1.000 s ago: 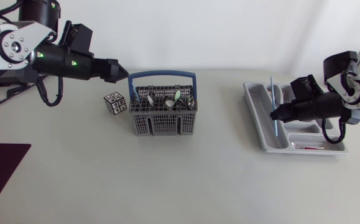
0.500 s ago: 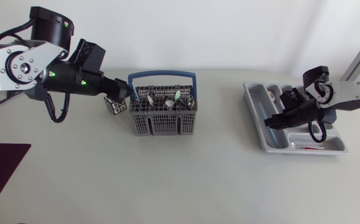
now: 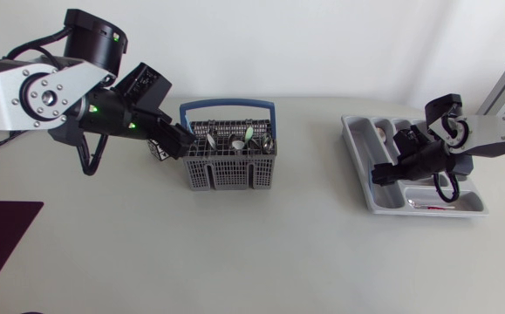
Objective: Transfer all utensils from the basket to the drawer tray.
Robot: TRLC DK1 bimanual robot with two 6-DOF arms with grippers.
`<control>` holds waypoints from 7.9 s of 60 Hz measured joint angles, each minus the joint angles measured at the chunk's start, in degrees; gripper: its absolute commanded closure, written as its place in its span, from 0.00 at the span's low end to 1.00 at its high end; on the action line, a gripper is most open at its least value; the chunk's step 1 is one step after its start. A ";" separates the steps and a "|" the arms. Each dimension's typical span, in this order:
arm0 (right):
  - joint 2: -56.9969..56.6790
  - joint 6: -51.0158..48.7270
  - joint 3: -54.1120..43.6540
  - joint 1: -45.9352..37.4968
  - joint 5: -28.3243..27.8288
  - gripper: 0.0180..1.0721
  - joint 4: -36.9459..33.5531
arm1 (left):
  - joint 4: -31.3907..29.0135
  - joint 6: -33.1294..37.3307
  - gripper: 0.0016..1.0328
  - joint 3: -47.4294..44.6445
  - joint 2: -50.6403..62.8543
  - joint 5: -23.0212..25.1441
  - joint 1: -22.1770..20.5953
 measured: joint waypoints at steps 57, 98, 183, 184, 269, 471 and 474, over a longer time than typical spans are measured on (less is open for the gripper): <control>-11.08 0.02 -6.75 5.27 0.17 0.21 -0.02 | -17.09 -26.53 0.68 24.15 24.48 10.84 0.70; -12.02 0.04 -8.26 7.96 1.90 0.21 0.33 | -14.21 -30.88 0.90 24.20 26.62 14.03 0.42; -14.05 1.09 -11.47 10.88 3.39 0.21 0.81 | -17.25 -29.03 0.64 19.43 15.65 14.97 0.83; -14.05 1.09 -11.47 10.88 3.39 0.21 0.92 | -17.25 -28.89 0.64 19.43 15.85 14.86 0.83; -14.05 1.09 -12.90 12.00 4.28 0.21 3.13 | -12.28 -25.62 0.96 18.03 20.52 10.51 -1.62; -45.03 -5.20 -22.43 40.17 -21.73 0.95 -1.86 | -21.44 -12.79 0.22 14.99 2.89 40.41 -14.23; -45.03 -6.01 -22.97 38.42 -21.57 0.95 -1.92 | -19.21 -14.14 0.22 14.99 2.56 40.41 -13.07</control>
